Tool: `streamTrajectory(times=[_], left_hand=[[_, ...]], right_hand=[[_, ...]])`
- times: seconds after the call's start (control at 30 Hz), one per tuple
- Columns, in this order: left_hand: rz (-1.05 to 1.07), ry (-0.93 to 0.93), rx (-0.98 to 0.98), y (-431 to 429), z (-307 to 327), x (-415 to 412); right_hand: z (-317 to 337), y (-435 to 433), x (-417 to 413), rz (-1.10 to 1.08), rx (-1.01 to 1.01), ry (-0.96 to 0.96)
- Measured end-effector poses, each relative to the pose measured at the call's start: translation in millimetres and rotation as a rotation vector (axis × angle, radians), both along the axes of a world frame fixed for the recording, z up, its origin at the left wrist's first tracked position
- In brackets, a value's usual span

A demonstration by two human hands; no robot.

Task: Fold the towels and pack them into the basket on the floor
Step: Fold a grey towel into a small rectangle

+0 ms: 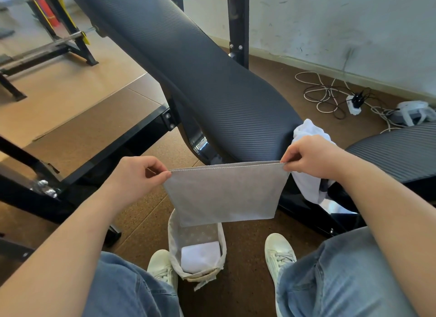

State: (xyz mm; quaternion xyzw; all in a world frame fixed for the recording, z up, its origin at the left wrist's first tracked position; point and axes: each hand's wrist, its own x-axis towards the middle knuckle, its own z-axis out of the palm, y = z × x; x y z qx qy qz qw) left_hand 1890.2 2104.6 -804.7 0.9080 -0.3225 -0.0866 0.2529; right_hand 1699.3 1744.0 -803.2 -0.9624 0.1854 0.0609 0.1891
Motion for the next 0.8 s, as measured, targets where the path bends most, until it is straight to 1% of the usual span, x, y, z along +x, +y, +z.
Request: streamTrajectory(times=[0.1, 0.27, 0.37, 0.5, 0.57, 0.63, 0.73, 0.8], left_hand=[[0.014, 0.036, -0.011, 2.6, -0.4, 3.3], [0.044, 0.048, -0.014, 1.4, -1.8, 5.5], [0.045, 0.117, -0.065, 3.2, -2.8, 7.1], [0.059, 0.075, -0.027, -1.9, -7.0, 4.5], [0.106, 0.072, -0.045, -4.5, -7.2, 4.4], [0.16, 0.09, -0.1, -4.5, -5.7, 8.4], [0.226, 0.143, -0.25, -4.4, -2.8, 16.6], [0.273, 0.165, -0.344, -5.9, -2.0, 18.5]], right_hand=[[-0.8, 0.7, 0.4, 0.001, 0.004, 0.032], [-2.9, -0.1, 0.9, -0.031, 0.056, 0.026], [-2.5, 3.7, 1.9, -0.042, 0.152, -0.014], [-2.3, 8.8, 4.7, -0.049, 0.213, -0.013], [-2.0, 8.7, 4.6, -0.058, 0.313, -0.007], [0.8, 9.5, 3.9, -0.107, 0.491, -0.056], [5.7, 11.1, 5.7, -0.182, 0.719, -0.163], [8.3, 13.1, 9.7, -0.22, 0.794, -0.223]])
